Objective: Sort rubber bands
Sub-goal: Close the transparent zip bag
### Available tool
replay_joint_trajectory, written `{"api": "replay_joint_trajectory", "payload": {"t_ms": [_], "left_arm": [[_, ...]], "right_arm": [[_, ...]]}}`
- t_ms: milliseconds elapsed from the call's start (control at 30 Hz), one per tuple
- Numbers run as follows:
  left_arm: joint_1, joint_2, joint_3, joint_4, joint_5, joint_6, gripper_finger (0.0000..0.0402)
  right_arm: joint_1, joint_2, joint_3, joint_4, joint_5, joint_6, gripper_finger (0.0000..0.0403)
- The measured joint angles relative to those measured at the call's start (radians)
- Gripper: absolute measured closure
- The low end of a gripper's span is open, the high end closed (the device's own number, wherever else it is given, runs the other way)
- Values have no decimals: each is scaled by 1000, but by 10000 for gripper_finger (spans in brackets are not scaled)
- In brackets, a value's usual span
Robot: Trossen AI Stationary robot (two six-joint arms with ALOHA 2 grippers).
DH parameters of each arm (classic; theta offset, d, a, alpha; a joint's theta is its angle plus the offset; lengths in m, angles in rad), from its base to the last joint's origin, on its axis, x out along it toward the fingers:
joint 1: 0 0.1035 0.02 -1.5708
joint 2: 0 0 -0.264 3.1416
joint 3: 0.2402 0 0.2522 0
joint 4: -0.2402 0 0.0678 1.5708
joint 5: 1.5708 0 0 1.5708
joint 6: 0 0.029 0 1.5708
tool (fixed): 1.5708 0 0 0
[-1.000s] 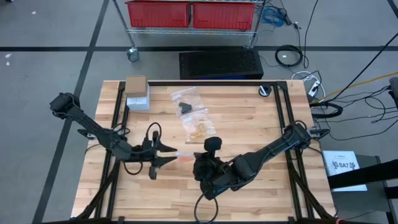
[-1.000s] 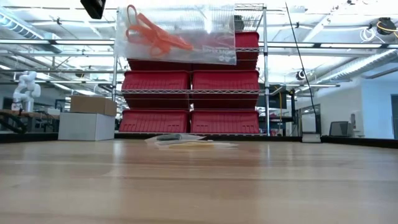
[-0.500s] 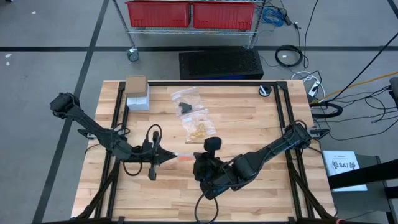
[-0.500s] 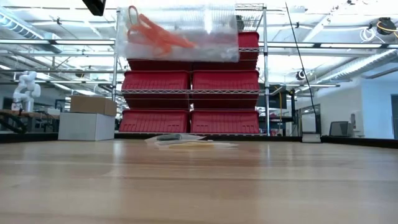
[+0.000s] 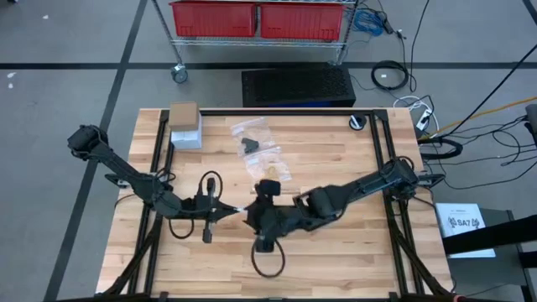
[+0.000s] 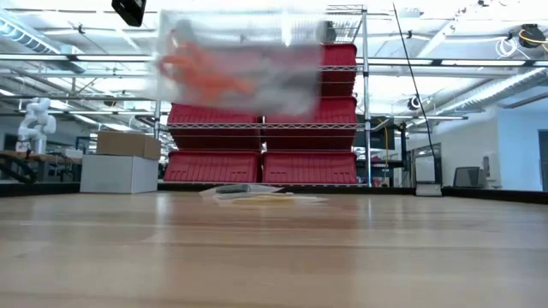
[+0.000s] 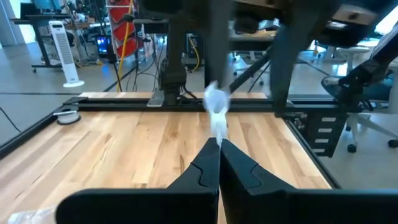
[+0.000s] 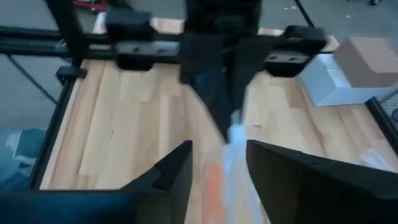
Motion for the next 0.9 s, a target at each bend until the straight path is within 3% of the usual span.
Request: {"api": "replay_joint_trajectory", "payload": {"t_ms": [100, 300, 467, 733, 900], "left_arm": [[0, 0, 0, 0, 0, 1, 400], [0, 0, 0, 0, 0, 0, 400], [0, 0, 0, -1, 1, -1, 400], [0, 0, 0, -2, -19, -1, 400], [0, 0, 0, -2, -20, 0, 400]], "right_arm": [[-30, -1, 0, 1, -12, 17, 238], [-79, 8, 0, 12, -159, 31, 235], [-104, 9, 0, 19, -160, 55, 262], [-106, 20, 1, 8, -165, 64, 343], [-109, 28, 1, 11, -207, 67, 342]]}}
